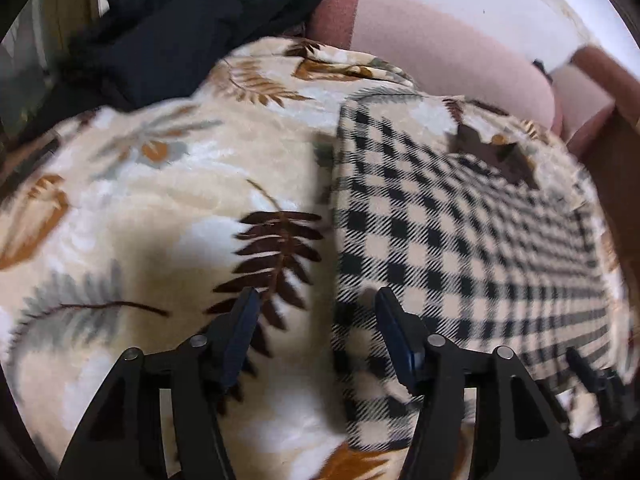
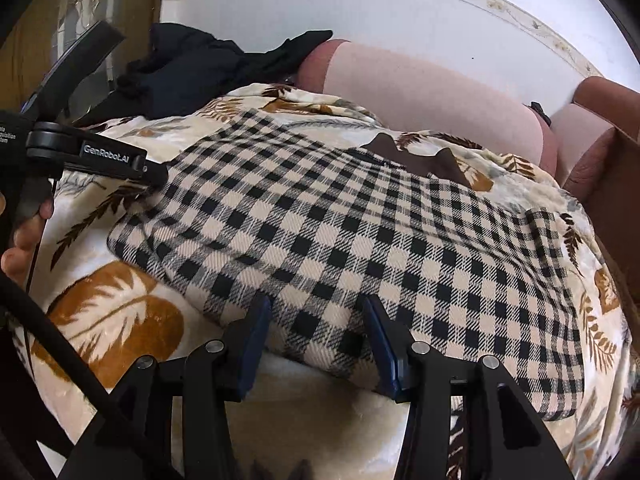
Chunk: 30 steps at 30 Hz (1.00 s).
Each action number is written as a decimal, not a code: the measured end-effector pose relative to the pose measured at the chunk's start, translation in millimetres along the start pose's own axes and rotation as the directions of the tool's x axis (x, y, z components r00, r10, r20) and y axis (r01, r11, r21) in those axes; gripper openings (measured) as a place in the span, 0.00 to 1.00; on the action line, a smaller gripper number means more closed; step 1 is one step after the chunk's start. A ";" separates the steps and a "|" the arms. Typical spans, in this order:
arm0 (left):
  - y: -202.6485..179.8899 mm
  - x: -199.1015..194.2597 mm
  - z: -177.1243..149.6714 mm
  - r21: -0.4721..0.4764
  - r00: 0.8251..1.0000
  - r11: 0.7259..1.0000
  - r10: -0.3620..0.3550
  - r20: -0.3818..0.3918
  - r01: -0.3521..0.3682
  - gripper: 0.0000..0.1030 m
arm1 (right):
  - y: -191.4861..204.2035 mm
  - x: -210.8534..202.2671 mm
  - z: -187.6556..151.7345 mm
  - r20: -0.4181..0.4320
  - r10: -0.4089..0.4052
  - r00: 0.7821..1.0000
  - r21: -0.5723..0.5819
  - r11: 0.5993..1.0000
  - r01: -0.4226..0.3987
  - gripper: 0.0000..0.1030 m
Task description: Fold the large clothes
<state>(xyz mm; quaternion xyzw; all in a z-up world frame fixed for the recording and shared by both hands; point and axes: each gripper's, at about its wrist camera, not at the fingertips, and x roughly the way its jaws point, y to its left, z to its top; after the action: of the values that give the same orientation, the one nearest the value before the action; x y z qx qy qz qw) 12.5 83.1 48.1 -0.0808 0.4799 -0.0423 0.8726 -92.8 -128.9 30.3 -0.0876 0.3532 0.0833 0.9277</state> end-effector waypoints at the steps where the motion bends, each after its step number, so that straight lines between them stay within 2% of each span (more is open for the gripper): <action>1: 0.4 3.7 2.4 -0.012 0.999 0.999 -0.034 -0.012 0.034 0.62 | -0.5 0.9 2.8 0.003 0.001 1.000 0.006 1.000 -0.001 0.51; 4: -0.6 19.2 13.3 -0.051 0.991 0.991 -0.128 -0.037 0.126 0.64 | 1.0 4.9 10.0 0.011 0.002 1.000 0.007 1.000 -0.002 0.50; 6: -2.5 29.5 18.8 -0.070 0.985 0.984 -0.168 -0.048 0.164 0.66 | 1.5 11.9 13.6 -0.003 -0.003 1.000 0.006 1.000 0.003 0.42; 7: -2.8 35.4 21.1 -0.086 0.979 0.978 -0.193 -0.058 0.188 0.67 | 0.6 17.6 14.3 -0.020 0.000 1.000 0.013 1.000 0.000 0.41; 9: -1.5 47.4 22.9 -0.143 0.960 0.957 -0.267 -0.087 0.254 0.68 | -2.3 28.0 12.5 -0.057 0.013 0.998 0.032 0.999 -0.011 0.40; 11: 0.0 59.2 22.2 -0.217 0.926 0.918 -0.360 -0.113 0.331 0.72 | -4.8 42.4 7.4 -0.115 0.031 0.993 0.042 0.999 -0.026 0.40; 12: -0.5 61.3 21.8 -0.231 0.922 0.911 -0.373 -0.106 0.342 0.74 | -5.4 46.5 5.4 -0.129 0.036 0.991 0.042 0.999 -0.030 0.40; 20: -26.9 54.1 9.7 -0.113 0.940 0.946 -0.317 -0.125 0.304 0.74 | -10.1 48.7 4.9 -0.127 0.049 0.991 0.043 0.998 -0.044 0.40; 21: -32.3 52.9 8.3 -0.083 0.945 0.953 -0.299 -0.132 0.290 0.72 | -10.6 48.8 4.6 -0.126 0.047 0.991 0.041 0.998 -0.043 0.40; 23: -42.1 53.3 7.4 -0.044 0.942 0.955 -0.297 -0.158 0.293 0.33 | -13.3 44.0 6.2 -0.119 0.059 0.991 0.051 0.997 -0.054 0.40; 26: -44.3 50.6 8.1 -0.066 0.939 0.950 -0.311 -0.146 0.304 0.22 | -31.6 21.9 15.5 -0.035 0.070 0.997 0.140 0.988 -0.065 0.37; 28: -44.5 49.2 8.3 -0.073 0.942 0.952 -0.305 -0.141 0.297 0.21 | -48.5 12.7 22.6 0.002 0.044 0.999 0.189 0.981 -0.044 0.29; 30: -45.1 48.0 7.1 -0.072 0.947 0.956 -0.293 -0.135 0.286 0.21 | -62.8 17.7 25.2 -0.011 0.038 0.999 0.232 0.972 -0.034 0.25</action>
<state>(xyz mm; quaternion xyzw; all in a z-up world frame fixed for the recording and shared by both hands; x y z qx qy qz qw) 44.4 32.2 20.2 -0.1694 0.5254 -0.1633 0.8177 -50.1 -182.6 43.4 0.0272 0.3691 0.0576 0.9272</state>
